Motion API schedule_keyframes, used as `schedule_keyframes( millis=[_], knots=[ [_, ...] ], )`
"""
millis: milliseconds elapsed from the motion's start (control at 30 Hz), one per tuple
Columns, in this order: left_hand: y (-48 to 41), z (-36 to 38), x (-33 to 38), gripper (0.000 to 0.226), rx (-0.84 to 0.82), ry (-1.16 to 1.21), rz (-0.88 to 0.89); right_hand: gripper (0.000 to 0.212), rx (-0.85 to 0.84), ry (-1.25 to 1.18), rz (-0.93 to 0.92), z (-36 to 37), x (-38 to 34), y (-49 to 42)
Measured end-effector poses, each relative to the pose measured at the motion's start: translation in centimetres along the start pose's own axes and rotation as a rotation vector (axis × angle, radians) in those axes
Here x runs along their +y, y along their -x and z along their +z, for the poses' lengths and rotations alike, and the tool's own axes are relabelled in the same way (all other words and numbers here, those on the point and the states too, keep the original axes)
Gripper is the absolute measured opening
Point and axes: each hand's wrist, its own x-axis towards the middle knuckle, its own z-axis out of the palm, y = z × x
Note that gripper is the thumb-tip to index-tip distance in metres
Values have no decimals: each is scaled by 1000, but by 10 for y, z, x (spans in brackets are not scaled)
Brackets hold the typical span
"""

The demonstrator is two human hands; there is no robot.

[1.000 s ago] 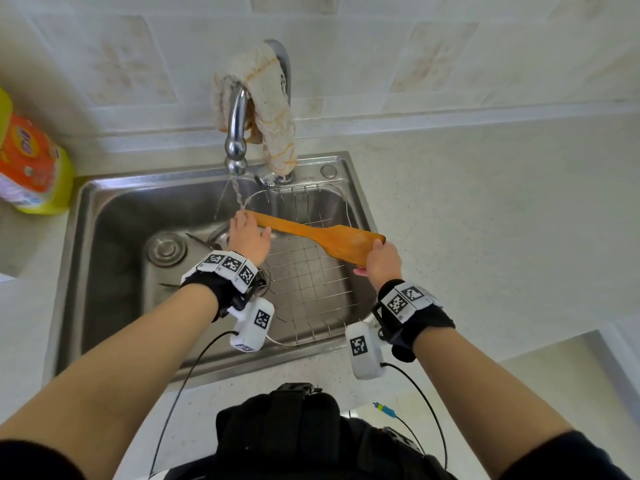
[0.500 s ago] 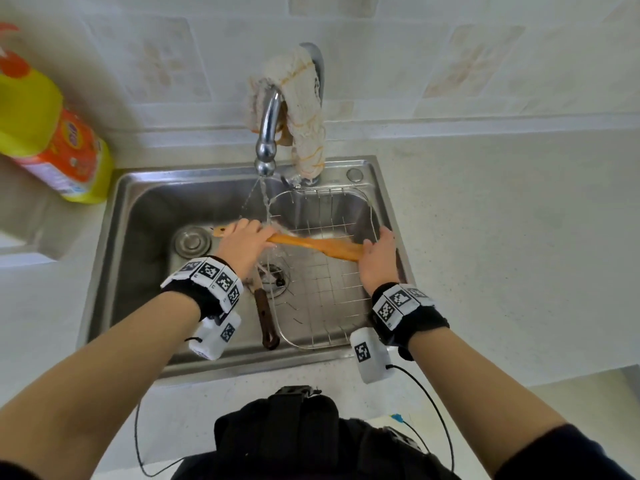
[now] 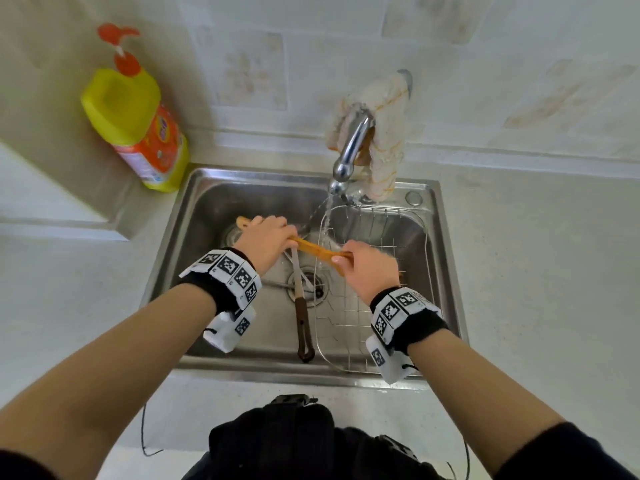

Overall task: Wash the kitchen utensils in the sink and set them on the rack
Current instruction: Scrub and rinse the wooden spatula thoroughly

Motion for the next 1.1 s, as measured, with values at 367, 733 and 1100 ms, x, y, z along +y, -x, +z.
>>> schedule_keyframes(
  millis=[367, 733, 1100],
  knots=[
    [12, 8, 16, 62, -71, -23, 131, 39, -97, -206, 145, -3, -18, -13],
    [23, 1, -13, 68, -139, -13, -38, 45, -241, -354, 152, 9, -27, -21],
    [36, -6, -44, 70, -106, -56, -262, 43, -198, -222, 70, 8, -41, -27]
  ],
)
